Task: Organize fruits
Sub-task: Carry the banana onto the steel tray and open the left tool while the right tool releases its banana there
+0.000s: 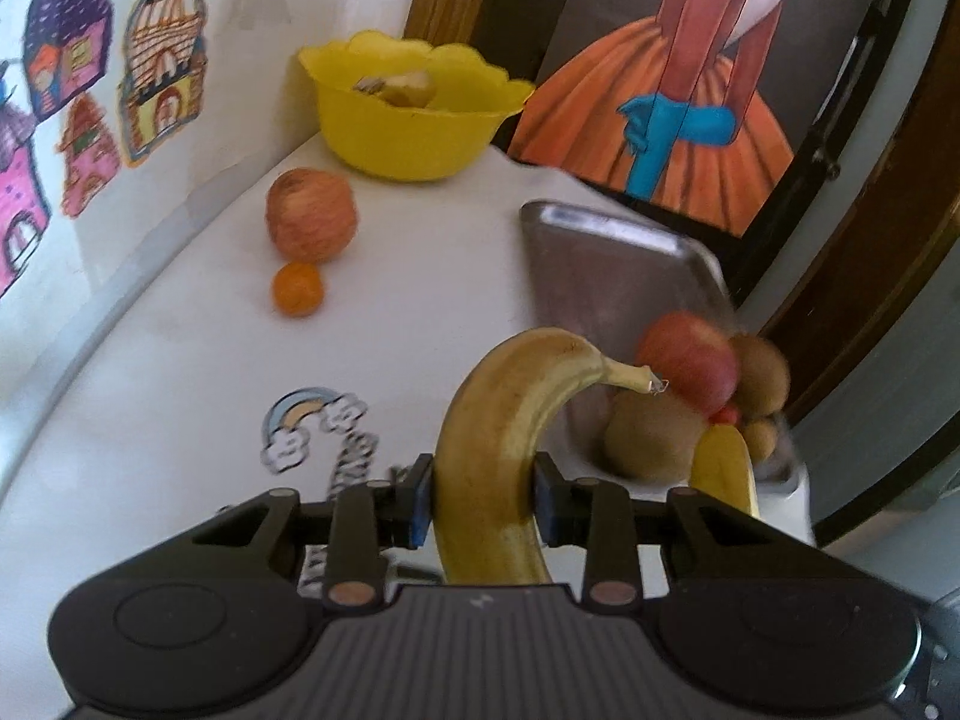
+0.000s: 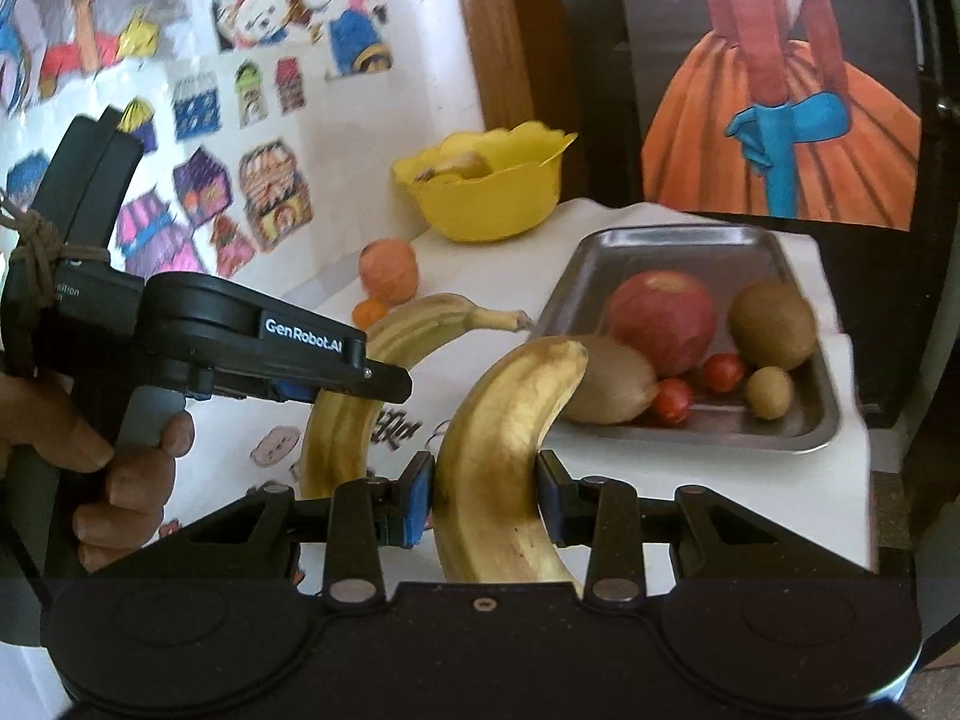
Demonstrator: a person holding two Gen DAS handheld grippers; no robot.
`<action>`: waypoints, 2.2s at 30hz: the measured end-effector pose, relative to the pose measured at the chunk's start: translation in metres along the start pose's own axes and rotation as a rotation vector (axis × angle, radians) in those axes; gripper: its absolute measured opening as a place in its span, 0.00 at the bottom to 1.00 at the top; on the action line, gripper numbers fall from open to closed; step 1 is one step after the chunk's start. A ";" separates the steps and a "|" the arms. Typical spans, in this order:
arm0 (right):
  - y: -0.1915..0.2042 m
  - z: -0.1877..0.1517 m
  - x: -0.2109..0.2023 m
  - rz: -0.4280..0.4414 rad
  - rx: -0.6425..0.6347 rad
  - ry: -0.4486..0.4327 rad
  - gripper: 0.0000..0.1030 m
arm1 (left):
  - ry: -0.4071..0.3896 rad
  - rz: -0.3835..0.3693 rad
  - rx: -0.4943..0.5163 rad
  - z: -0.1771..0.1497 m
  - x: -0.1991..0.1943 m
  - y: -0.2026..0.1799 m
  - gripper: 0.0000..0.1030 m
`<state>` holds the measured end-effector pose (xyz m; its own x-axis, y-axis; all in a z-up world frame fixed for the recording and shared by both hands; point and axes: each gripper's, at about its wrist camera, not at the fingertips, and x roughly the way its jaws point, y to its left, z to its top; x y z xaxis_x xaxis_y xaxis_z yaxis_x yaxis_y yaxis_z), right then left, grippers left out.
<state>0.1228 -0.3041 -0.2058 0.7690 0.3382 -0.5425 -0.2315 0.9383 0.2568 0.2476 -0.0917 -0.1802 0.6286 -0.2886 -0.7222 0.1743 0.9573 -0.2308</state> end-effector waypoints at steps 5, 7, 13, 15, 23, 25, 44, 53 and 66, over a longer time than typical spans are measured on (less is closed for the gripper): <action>-0.023 0.012 -0.016 -0.018 0.063 -0.050 0.37 | -0.031 -0.013 -0.002 0.014 0.006 -0.021 0.34; -0.032 0.017 -0.020 -0.028 0.079 -0.071 0.36 | -0.036 -0.016 -0.012 0.018 0.010 -0.029 0.35; -0.063 0.037 -0.027 -0.033 0.128 -0.115 0.36 | -0.058 -0.022 -0.057 0.035 0.023 -0.054 0.35; -0.072 0.045 -0.028 -0.023 0.136 -0.128 0.36 | -0.075 -0.022 -0.059 0.042 0.025 -0.062 0.35; -0.109 0.091 -0.036 0.049 0.152 -0.188 0.36 | -0.124 0.003 -0.085 0.074 0.040 -0.081 0.35; -0.117 0.103 -0.030 0.063 0.147 -0.208 0.36 | -0.133 0.017 -0.085 0.083 0.048 -0.084 0.35; -0.169 0.148 0.090 0.121 -0.049 -0.170 0.36 | -0.052 0.097 -0.117 0.100 0.141 -0.075 0.36; -0.146 0.146 0.118 0.139 -0.184 -0.120 0.36 | -0.045 0.102 -0.134 0.092 0.150 -0.072 0.37; -0.143 0.146 0.123 0.135 -0.210 -0.085 0.37 | -0.058 0.123 -0.111 0.085 0.145 -0.075 0.38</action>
<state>0.3370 -0.4069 -0.1926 0.7678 0.4625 -0.4435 -0.4474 0.8824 0.1457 0.3904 -0.2038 -0.2119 0.6833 -0.1648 -0.7113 0.0108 0.9764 -0.2158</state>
